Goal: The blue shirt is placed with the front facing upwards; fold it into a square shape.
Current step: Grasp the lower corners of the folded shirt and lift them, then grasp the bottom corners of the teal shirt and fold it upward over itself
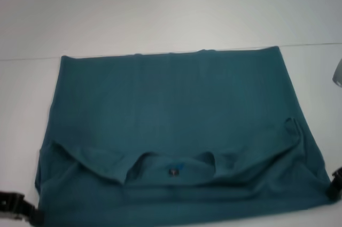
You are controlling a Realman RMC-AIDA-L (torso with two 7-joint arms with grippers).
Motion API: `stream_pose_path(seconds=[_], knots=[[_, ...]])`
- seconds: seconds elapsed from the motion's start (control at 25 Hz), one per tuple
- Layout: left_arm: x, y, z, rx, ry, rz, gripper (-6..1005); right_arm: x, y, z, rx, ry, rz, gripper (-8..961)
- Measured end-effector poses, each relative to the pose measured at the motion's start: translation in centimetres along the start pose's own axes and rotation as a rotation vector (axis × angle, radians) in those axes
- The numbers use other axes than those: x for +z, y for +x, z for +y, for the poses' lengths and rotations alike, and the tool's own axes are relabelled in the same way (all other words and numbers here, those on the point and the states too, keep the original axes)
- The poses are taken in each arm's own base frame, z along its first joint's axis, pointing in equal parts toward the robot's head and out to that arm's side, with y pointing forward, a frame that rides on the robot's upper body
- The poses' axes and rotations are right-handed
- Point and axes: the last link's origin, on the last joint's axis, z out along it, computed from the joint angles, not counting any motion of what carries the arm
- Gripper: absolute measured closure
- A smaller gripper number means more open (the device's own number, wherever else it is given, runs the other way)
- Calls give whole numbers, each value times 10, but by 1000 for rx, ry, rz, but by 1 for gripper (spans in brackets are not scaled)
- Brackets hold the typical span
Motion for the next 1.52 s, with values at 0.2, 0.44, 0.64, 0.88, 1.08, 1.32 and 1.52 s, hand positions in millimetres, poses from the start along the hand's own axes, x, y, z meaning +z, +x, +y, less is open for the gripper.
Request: stream_pose_path(seconds=[0.2,0.44,0.64,0.88,1.08,1.32,1.52], knots=[[-1,-7,1,-1,1,-22,981,3,5,1,-6,-6,24,906],[-18,7,10,36,-31,48,981,-9,-1,-1,-13,-25,-94,906],[-35,36,18,75,-47,87,980,-31,-18,-12,-9,-50,-233,906],[-37,73,25,89,10,88,980,-47,-31,-23,21,-17,-308,906],[-41,97,30,87,67,135,980,-61,-38,-39,100,37,-404,907],[-36,118,30,67,175,190,980,-69,-56,-39,129,81,-468,909],[-32,131,31,59,242,228,980,-75,-72,-35,138,108,-520,908]])
